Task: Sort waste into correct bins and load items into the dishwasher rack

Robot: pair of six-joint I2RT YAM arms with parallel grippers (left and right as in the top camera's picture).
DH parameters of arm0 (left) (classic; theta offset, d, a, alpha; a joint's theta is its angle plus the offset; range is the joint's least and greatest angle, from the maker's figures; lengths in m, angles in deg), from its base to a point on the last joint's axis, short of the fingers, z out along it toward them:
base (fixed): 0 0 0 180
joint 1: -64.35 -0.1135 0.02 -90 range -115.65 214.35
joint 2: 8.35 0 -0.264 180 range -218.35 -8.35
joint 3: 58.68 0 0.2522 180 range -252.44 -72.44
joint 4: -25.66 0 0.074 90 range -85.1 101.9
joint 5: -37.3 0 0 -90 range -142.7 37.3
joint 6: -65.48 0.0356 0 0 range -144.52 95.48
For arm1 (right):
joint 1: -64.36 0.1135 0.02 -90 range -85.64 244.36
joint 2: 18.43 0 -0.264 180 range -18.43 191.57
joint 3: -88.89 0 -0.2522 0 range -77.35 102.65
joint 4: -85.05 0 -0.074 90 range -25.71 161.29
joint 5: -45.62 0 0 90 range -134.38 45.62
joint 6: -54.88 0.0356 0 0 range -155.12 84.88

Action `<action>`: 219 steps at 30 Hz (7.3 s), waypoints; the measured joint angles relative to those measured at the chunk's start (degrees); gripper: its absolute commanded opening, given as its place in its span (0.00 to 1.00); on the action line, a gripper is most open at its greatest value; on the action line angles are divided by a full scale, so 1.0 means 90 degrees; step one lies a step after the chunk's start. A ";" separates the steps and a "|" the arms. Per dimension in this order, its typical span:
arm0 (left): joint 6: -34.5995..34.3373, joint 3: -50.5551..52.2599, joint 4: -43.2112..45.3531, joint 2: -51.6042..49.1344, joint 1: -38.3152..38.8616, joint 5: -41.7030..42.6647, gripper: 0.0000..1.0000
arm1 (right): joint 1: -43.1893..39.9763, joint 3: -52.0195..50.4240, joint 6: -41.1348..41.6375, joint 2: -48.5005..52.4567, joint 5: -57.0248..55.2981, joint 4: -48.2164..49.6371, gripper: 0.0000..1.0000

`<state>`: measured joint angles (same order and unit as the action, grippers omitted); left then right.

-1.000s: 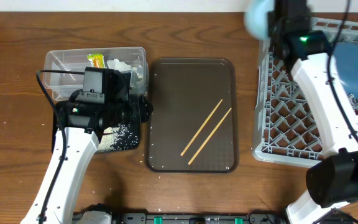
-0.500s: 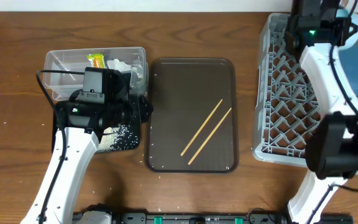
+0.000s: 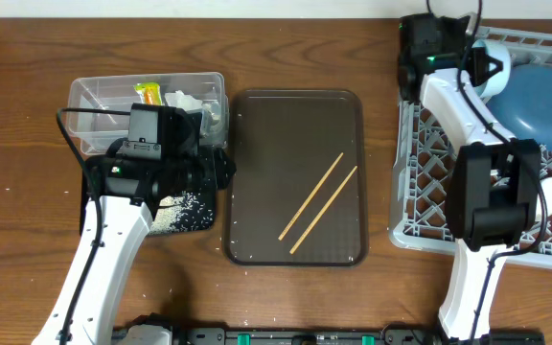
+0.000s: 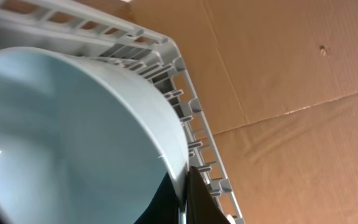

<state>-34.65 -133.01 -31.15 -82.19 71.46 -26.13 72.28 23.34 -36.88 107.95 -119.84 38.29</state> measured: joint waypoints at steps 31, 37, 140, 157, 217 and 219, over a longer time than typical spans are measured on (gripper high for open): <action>0.0000 0.0000 -0.0002 0.0000 0.0000 0.0002 0.50 | 0.0697 0.0061 0.1668 -0.2790 0.7895 -0.2679 0.69; 0.0002 0.0000 0.0000 0.0000 0.0000 -0.0117 0.50 | 0.1639 -0.0214 0.1999 -0.2152 0.8966 -0.3699 0.68; 0.0000 0.0000 0.0000 0.0000 0.0000 -0.0498 0.50 | 0.1651 -0.1474 0.2382 -0.2703 0.9544 -0.2205 0.54; 0.0002 0.0000 0.0000 0.0000 0.0000 -0.0498 0.50 | 0.3104 -0.1710 0.3628 -0.0605 0.9241 -0.2378 0.42; 0.0000 0.0000 -0.0010 0.0000 0.0000 -0.0882 0.77 | -0.0908 -0.1134 0.0792 -0.1843 0.8517 -0.2749 0.86; -0.0007 0.0000 -0.0063 0.0000 -0.0019 -0.0996 0.78 | -0.0986 -0.1037 0.0792 -0.1972 0.8626 -0.2650 0.87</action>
<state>-34.71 -133.01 -31.72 -82.19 71.29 -35.09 63.41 14.00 -29.75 90.21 -42.20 14.45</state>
